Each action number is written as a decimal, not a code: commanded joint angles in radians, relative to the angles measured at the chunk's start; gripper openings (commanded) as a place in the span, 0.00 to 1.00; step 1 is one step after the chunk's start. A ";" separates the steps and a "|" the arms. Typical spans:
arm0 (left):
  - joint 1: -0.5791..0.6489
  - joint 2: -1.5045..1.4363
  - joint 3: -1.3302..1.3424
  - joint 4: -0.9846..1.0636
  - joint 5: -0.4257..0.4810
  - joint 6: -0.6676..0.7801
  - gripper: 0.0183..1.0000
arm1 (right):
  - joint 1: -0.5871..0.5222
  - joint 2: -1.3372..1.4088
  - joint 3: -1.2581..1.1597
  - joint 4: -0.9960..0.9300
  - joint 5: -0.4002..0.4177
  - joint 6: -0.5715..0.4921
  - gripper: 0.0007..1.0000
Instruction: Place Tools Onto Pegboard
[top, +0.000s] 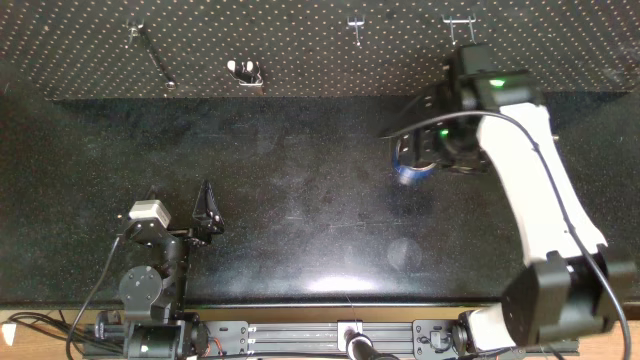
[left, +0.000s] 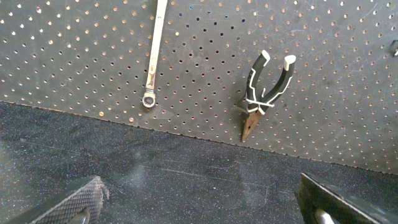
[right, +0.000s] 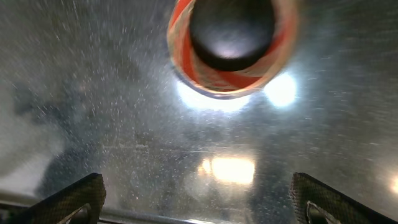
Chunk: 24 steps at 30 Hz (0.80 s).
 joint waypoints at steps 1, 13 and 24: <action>-0.003 -0.010 -0.002 -0.006 -0.008 -0.002 1.00 | 0.072 0.117 0.022 0.021 -0.006 -0.048 0.98; -0.003 -0.010 -0.002 -0.006 -0.009 -0.002 1.00 | 0.095 0.410 0.272 0.008 0.114 -0.209 0.98; -0.003 -0.010 -0.002 -0.006 -0.008 -0.002 1.00 | 0.129 0.510 0.272 0.035 0.114 -0.201 0.96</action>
